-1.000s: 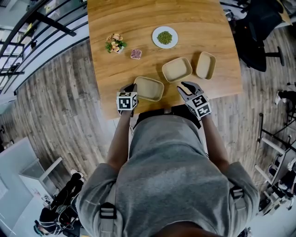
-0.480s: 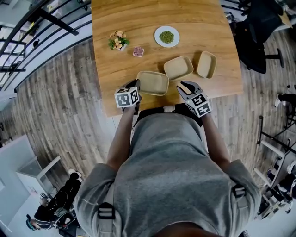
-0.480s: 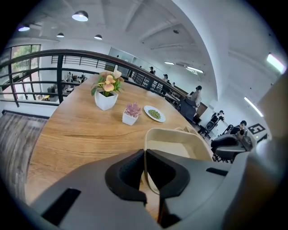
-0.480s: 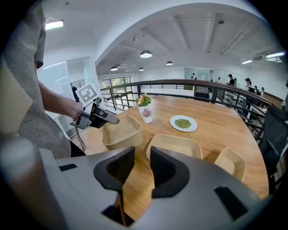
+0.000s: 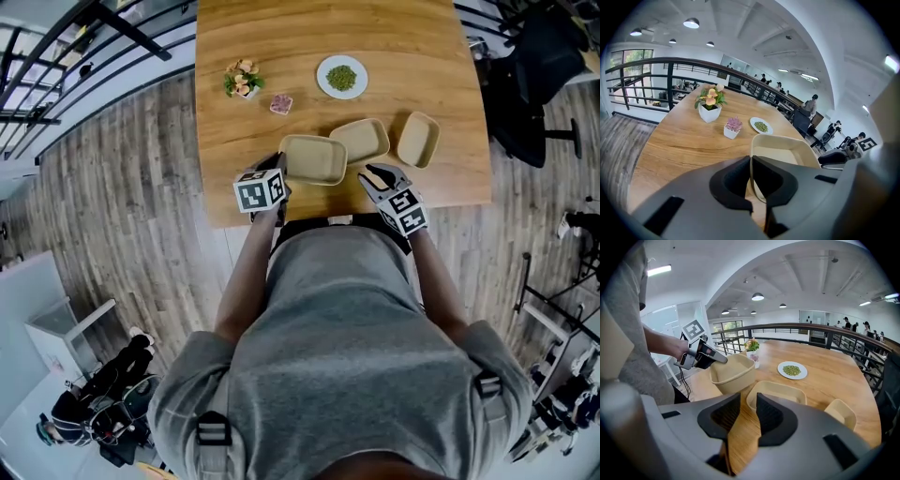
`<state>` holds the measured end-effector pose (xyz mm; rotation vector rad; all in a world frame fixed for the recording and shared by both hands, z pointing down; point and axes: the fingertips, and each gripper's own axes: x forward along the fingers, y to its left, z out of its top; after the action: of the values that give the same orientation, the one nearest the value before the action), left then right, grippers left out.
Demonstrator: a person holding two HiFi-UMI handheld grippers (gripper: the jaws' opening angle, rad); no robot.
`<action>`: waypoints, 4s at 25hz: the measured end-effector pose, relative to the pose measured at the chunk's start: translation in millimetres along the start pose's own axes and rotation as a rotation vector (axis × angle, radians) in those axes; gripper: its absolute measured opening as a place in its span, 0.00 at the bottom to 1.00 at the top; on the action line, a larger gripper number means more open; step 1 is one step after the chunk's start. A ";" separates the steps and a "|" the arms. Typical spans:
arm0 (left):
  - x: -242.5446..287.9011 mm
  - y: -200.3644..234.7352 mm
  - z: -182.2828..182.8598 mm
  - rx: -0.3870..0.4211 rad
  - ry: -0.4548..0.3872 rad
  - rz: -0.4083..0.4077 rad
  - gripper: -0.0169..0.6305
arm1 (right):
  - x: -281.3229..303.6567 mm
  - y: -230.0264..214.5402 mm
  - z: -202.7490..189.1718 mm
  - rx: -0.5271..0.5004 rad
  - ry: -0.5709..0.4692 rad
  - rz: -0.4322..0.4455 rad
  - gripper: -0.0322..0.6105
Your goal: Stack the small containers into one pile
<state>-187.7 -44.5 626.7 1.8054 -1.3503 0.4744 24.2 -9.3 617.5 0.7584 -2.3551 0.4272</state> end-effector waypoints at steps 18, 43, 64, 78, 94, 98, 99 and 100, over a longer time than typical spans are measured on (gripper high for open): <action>30.0 -48.0 -0.6 -0.122 -0.003 0.093 0.07 | -17.2 -56.0 -13.4 -0.018 0.033 0.122 0.22; 75.8 -82.8 -19.6 -0.276 -0.024 0.192 0.07 | -18.8 -125.4 -51.1 0.012 0.130 0.200 0.22; 95.7 -97.1 -21.3 -0.320 -0.050 0.308 0.07 | -24.3 -156.8 -65.3 0.015 0.151 0.247 0.22; 102.1 -100.2 -33.6 -0.352 -0.042 0.370 0.07 | -29.7 -170.7 -74.7 0.028 0.151 0.261 0.22; 97.9 -100.8 -40.4 -0.350 -0.030 0.434 0.26 | -31.1 -192.5 -75.8 0.006 0.140 0.271 0.22; 89.0 -102.3 -43.7 -0.351 -0.043 0.455 0.27 | -25.4 -217.7 -65.6 -0.049 0.124 0.237 0.22; 86.2 -102.7 -43.7 -0.348 -0.047 0.459 0.27 | -24.1 -225.8 -62.0 -0.062 0.120 0.222 0.22; 83.8 -103.2 -43.5 -0.345 -0.052 0.462 0.27 | -22.8 -233.9 -58.5 -0.074 0.119 0.207 0.22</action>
<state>-55.8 -51.9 672.5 1.2326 -1.7729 0.4034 209.1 -155.7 672.7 0.4440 -2.3311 0.4562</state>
